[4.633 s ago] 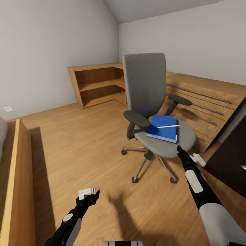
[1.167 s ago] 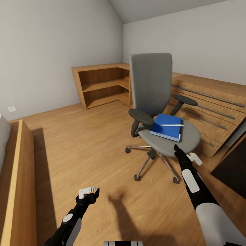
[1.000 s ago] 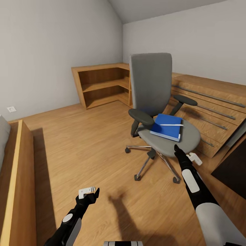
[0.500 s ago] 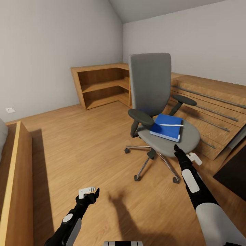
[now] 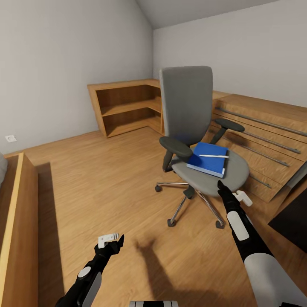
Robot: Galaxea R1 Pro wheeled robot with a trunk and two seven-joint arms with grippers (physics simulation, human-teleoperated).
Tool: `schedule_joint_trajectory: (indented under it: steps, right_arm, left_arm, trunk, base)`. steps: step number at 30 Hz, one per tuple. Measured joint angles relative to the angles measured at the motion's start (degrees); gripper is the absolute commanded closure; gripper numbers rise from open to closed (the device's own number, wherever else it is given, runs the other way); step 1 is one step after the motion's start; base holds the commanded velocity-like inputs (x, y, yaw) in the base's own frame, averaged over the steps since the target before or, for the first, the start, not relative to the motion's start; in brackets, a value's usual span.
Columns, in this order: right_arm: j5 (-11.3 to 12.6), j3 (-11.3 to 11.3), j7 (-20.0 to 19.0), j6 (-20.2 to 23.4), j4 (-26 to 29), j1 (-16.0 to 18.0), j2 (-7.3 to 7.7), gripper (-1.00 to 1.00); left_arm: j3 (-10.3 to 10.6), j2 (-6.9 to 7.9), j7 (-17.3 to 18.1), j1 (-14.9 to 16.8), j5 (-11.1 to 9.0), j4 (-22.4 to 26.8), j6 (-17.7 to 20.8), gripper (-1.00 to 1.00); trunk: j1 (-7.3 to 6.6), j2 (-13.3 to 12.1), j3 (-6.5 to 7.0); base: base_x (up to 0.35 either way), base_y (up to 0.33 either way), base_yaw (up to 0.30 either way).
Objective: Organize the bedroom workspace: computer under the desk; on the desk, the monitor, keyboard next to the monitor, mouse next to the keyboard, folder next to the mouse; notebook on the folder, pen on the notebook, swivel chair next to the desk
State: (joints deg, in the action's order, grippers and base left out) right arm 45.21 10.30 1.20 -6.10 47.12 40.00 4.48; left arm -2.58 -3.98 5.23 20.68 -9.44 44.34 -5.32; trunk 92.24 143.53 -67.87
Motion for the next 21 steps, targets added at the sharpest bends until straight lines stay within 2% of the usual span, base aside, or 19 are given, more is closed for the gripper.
schedule_joint_trajectory:
  steps: [6, 21]
  right_arm:
    - [0.1, -0.01, -0.04, 0.02, -0.07, 0.0, -0.02, -1.0]
    - [0.11, -0.04, -0.07, 0.01, -1.78, 0.0, -0.03, -1.0]
  left_arm:
    - [0.02, 0.0, 0.01, 0.01, 0.0, -0.01, 0.06, -1.0]
    - [0.02, 0.0, 0.0, 0.01, 0.0, -0.01, 0.08, -1.0]
  trunk:
    - [0.01, 0.0, 0.0]
    - [0.03, 0.0, 0.0]
  base:
    - [-0.051, 0.0, 0.0]
    - [-0.238, 0.0, 0.0]
